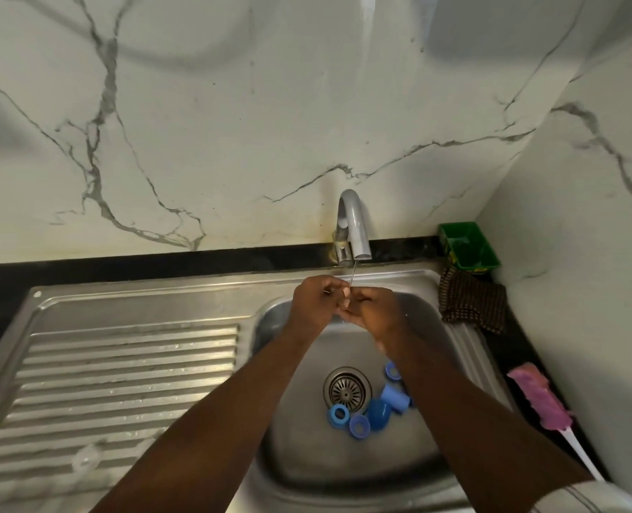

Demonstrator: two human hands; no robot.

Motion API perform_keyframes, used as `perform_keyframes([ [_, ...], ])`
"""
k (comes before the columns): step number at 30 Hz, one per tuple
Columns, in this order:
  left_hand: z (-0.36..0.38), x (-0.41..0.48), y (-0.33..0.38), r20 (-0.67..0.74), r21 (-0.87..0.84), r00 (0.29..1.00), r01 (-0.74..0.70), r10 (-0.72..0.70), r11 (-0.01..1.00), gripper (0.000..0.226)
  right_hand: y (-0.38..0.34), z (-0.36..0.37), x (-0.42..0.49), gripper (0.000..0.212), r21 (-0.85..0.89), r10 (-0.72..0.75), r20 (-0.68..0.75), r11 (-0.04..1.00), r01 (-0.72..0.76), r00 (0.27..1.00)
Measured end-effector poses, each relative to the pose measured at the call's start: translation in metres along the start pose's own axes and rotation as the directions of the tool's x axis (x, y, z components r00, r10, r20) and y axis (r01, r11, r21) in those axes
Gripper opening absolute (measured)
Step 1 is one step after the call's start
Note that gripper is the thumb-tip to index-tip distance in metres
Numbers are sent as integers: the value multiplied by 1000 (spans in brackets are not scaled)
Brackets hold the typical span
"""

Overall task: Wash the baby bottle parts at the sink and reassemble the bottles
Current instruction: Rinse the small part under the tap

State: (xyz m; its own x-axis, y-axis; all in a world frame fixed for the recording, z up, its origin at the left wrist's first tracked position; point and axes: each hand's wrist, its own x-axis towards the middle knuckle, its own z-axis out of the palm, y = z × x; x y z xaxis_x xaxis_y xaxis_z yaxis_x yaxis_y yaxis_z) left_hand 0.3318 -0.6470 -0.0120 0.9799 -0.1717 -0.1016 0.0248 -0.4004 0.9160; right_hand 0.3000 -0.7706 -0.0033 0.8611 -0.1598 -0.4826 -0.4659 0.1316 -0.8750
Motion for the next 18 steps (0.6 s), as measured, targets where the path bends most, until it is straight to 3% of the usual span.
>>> perform_keyframes([
  [5,0,3,-2,-26,121,997,-67,71,990,9,4,-4,3,29,139,14,38,990,-19,999],
  [10,0,3,3,70,153,989,-137,127,979,15,9,-12,4,35,368,36,65,928,-58,997],
  [13,-2,3,1,36,53,996,-78,76,996,13,10,-13,1,31,422,17,134,904,-72,991],
  [18,-9,-6,-2,0,-157,1000,-28,29,987,18,8,-4,7,23,523,79,95,844,-118,992],
])
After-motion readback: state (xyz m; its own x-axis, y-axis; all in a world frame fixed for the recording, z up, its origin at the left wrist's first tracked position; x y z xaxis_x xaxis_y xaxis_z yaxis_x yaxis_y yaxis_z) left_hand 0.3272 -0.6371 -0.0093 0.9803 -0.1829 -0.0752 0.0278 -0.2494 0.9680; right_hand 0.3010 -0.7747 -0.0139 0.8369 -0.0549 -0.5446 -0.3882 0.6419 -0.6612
